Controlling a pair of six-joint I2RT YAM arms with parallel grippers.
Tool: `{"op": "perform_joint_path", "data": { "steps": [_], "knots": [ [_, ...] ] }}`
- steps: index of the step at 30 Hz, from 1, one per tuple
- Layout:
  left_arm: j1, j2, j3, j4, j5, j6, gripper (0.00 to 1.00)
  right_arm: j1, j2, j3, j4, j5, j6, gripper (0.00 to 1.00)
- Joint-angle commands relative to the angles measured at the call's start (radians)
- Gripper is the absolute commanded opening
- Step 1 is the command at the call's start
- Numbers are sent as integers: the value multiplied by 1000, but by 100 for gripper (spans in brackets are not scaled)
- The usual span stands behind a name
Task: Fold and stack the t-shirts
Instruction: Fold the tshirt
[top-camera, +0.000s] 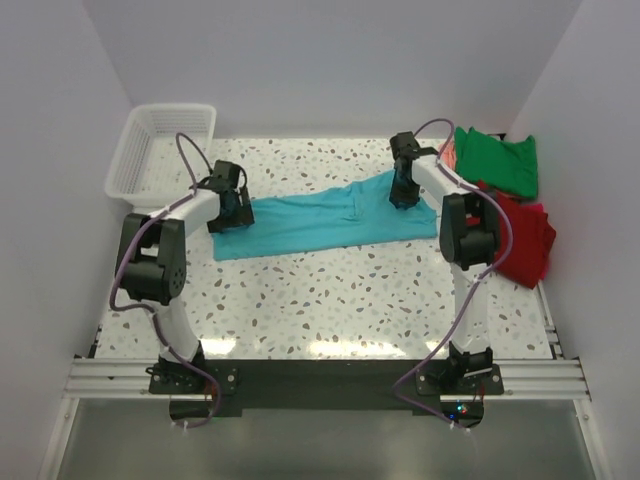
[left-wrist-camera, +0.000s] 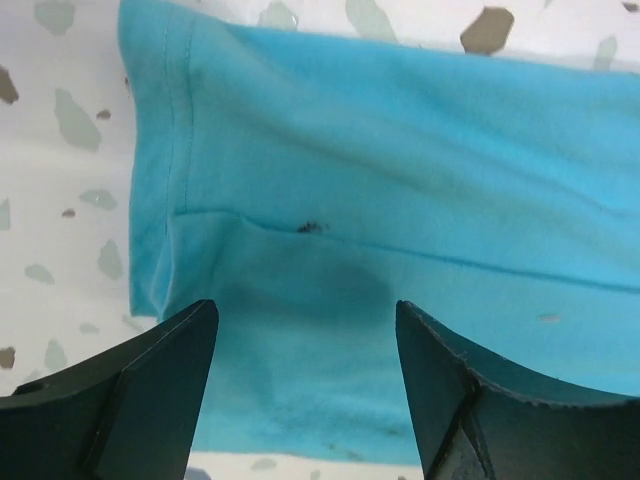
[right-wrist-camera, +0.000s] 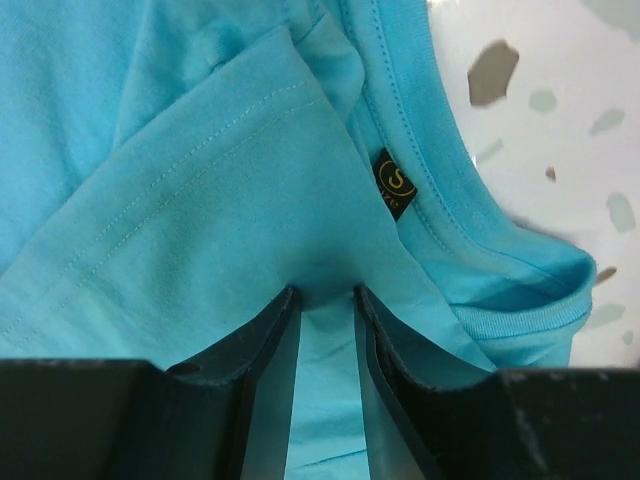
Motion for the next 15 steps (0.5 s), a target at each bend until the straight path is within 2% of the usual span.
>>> {"op": "perform_joint_path", "data": {
  "steps": [1, 9, 11, 15],
  "knots": [
    [7, -177, -62, 77, 62, 38, 77, -3, 130, 124, -36, 29, -29, 34],
    [4, -257, -118, -13, 88, 53, 79, -3, 317, 480, -88, 17, -72, 39],
    [6, -295, -154, -12, 98, 52, 79, -4, 327, 488, -46, -8, -82, 40],
    [3, -359, -197, 2, 137, 55, 80, -3, 301, 430, 166, -115, -112, 42]
  ]
}}
